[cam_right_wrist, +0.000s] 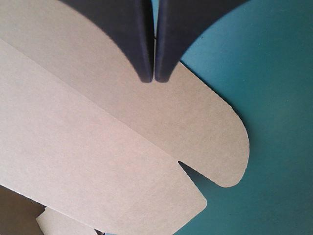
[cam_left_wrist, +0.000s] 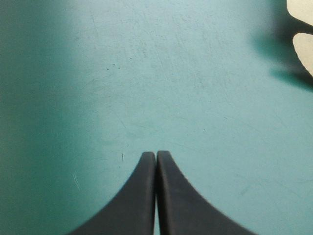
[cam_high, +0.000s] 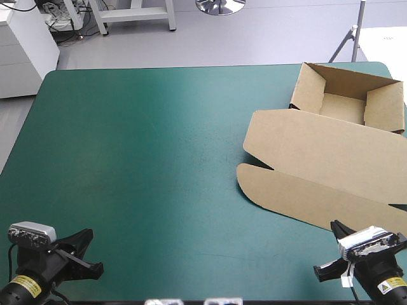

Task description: Fold the box

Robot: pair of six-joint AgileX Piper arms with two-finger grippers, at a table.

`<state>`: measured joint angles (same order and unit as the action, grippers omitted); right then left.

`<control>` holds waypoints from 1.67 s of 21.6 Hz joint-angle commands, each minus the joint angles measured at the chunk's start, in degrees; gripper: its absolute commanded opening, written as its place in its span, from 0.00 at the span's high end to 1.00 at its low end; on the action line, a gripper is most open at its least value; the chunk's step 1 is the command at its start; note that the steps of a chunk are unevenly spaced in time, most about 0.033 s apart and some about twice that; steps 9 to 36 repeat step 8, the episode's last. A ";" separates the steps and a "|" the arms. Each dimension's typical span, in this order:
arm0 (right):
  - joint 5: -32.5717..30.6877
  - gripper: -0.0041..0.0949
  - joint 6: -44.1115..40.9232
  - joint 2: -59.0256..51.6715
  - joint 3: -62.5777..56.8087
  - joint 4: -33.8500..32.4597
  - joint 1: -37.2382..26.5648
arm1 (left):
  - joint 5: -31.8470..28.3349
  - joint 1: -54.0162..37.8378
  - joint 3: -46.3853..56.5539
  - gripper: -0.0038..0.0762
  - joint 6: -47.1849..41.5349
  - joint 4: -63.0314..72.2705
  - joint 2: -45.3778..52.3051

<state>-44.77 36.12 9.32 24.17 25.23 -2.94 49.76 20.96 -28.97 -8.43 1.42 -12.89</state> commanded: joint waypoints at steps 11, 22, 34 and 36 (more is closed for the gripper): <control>-0.81 0.96 -0.30 0.33 1.29 -1.37 0.15 | -3.55 0.18 -1.41 0.96 -0.10 0.23 -0.72; -0.81 0.96 -0.30 0.33 1.29 -1.37 0.15 | -3.55 0.18 -1.41 0.96 -0.10 0.23 -0.72; -0.81 0.96 -0.30 0.33 1.29 -1.37 0.15 | -3.55 0.18 -1.41 0.96 -0.10 0.23 -0.72; -0.81 0.96 -0.30 0.33 1.29 -1.37 0.15 | -3.55 0.18 -1.41 0.96 -0.10 0.23 -0.72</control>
